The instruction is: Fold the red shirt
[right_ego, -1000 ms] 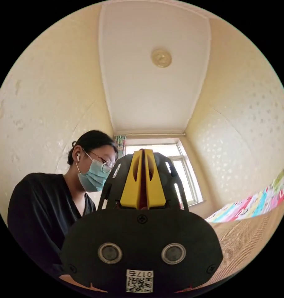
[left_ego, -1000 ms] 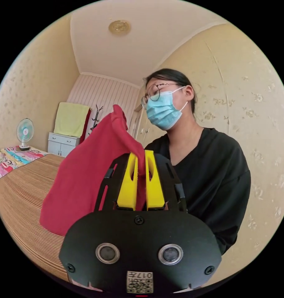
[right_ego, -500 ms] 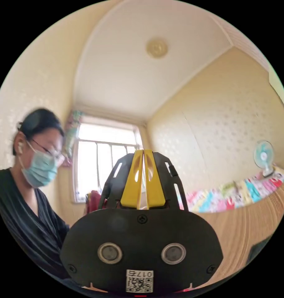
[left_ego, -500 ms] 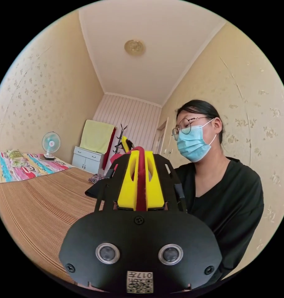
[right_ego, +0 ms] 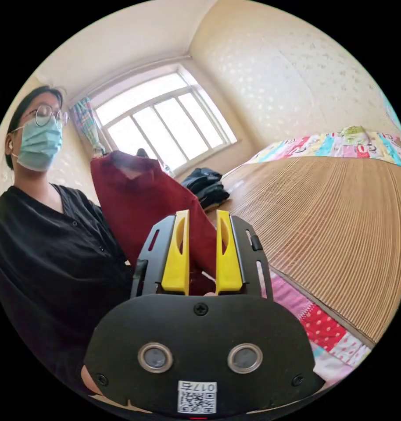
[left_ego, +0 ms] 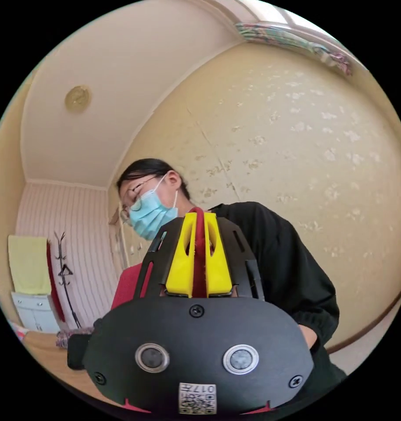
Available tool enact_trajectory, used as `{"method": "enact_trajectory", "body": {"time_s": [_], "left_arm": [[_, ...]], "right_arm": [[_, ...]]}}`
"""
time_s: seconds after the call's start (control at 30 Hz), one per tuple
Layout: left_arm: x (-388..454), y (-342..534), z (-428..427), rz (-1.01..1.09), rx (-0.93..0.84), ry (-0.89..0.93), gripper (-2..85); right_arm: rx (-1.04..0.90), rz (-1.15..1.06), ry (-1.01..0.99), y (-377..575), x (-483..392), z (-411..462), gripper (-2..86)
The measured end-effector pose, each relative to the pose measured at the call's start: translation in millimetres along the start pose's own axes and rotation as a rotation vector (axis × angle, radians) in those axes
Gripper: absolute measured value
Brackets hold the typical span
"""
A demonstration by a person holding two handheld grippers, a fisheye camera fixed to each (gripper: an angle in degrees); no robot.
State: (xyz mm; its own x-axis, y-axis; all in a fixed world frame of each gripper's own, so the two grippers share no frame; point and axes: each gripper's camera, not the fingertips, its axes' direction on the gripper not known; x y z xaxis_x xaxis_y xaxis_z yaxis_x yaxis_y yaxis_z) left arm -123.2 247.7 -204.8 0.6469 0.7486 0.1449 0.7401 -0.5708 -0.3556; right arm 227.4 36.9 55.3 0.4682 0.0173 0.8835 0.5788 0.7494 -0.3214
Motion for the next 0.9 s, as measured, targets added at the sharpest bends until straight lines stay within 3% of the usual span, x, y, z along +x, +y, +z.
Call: {"method": "enact_trajectory", "body": {"time_s": [0.13,0.3,0.37,0.47,0.67,0.9], "left_arm": [[11,6,40,0.053,0.058,0.17,2.3],[30,2,80,0.06,0.011,0.185,1.3],[47,-2,86,0.071,-0.002,0.156,1.1],[67,-6,84,0.089,0.005,0.136,1.0],[84,-4,84,0.109,0.021,0.105,0.9],[74,12,77,0.113,0.109,0.126,0.9]], "right_arm": [[-0.019,-0.048,-0.201,13,5,42,11.3],[-0.069,-0.068,-0.547,35,26,83,16.1],[-0.14,-0.121,-0.807,55,27,95,16.3],[-0.103,-0.139,-0.965,94,26,89,15.4],[-0.17,-0.107,-0.745,158,17,82,12.5],[-0.316,-0.203,-0.696,194,-16,118,9.9]]}}
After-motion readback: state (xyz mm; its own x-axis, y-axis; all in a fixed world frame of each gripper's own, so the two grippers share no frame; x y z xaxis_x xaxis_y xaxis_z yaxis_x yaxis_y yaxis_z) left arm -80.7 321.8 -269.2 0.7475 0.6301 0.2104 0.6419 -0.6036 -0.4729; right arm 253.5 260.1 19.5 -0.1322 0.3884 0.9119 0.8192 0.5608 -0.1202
